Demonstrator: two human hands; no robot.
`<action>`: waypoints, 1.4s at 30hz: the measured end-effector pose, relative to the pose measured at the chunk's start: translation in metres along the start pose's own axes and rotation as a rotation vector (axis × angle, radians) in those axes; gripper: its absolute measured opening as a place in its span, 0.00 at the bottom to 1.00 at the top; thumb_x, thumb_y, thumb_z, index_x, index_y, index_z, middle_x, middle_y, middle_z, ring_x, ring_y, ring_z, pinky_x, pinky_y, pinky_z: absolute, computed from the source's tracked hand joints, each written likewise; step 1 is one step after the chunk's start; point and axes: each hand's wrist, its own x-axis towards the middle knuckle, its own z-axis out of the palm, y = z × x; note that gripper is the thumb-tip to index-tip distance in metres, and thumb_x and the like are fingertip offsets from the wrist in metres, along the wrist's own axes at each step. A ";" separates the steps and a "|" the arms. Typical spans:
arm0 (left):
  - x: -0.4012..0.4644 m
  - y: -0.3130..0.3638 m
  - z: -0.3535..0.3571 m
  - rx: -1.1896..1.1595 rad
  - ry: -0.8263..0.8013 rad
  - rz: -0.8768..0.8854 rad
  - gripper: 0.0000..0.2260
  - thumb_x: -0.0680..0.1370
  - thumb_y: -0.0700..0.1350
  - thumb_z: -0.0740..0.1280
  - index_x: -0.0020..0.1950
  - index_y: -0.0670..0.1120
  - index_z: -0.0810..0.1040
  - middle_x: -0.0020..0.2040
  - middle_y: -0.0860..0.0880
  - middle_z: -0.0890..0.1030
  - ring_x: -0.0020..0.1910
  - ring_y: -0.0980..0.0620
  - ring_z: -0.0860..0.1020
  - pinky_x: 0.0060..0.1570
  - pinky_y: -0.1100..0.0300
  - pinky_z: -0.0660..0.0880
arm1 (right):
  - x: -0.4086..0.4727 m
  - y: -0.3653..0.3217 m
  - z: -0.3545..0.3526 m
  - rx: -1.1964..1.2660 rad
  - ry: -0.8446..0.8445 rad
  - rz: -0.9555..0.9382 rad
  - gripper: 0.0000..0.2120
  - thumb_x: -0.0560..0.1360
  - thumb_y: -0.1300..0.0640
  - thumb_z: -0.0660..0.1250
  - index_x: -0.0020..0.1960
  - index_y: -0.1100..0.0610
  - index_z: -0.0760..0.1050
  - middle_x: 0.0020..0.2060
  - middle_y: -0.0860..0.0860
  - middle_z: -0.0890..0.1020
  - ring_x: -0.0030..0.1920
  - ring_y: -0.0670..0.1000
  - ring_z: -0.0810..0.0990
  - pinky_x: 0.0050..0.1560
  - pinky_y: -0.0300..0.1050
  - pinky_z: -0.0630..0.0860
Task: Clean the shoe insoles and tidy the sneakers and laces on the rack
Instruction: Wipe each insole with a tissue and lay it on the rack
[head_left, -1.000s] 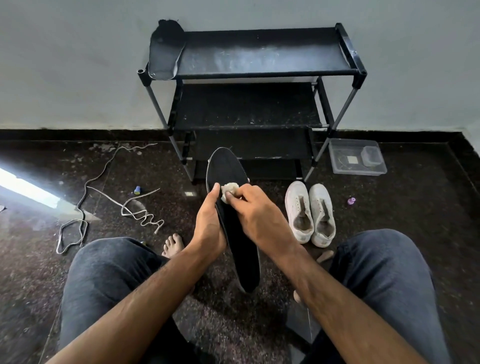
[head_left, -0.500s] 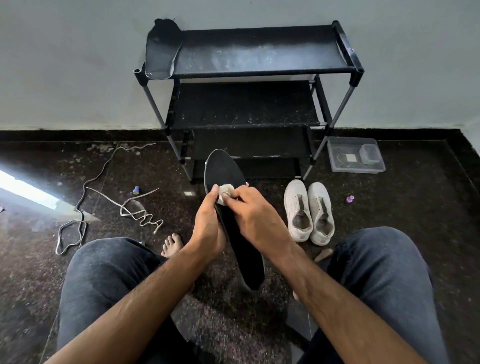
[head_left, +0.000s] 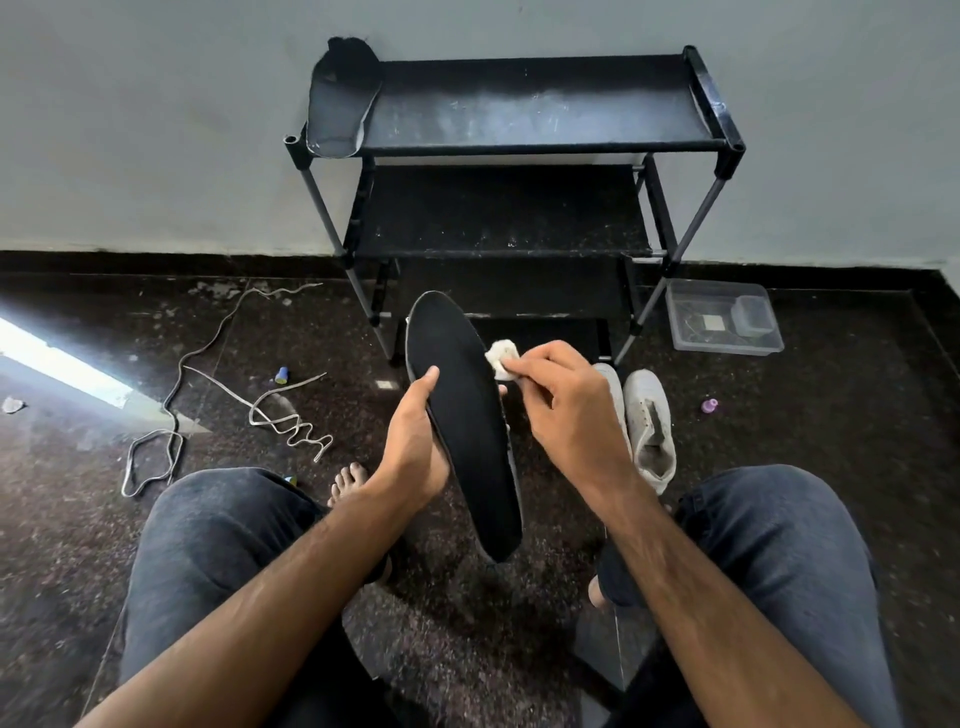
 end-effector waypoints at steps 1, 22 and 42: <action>-0.001 -0.002 0.001 0.013 -0.009 -0.013 0.23 0.86 0.53 0.56 0.69 0.39 0.77 0.64 0.36 0.82 0.65 0.40 0.81 0.68 0.44 0.74 | 0.001 -0.006 0.002 0.006 -0.016 -0.035 0.12 0.78 0.68 0.69 0.59 0.61 0.83 0.49 0.51 0.81 0.50 0.50 0.80 0.52 0.42 0.79; -0.001 0.006 0.001 0.018 0.011 -0.033 0.23 0.86 0.54 0.56 0.69 0.40 0.77 0.62 0.40 0.84 0.61 0.44 0.83 0.62 0.49 0.77 | 0.002 -0.003 -0.003 0.082 -0.028 0.001 0.11 0.74 0.70 0.70 0.54 0.60 0.85 0.47 0.50 0.83 0.49 0.48 0.81 0.52 0.44 0.80; -0.001 -0.001 0.005 -0.008 0.017 -0.094 0.20 0.85 0.52 0.58 0.62 0.38 0.81 0.59 0.39 0.84 0.58 0.46 0.84 0.63 0.55 0.78 | -0.009 -0.026 0.024 0.108 -0.084 -0.082 0.13 0.78 0.67 0.66 0.60 0.62 0.83 0.51 0.53 0.82 0.52 0.52 0.80 0.56 0.47 0.79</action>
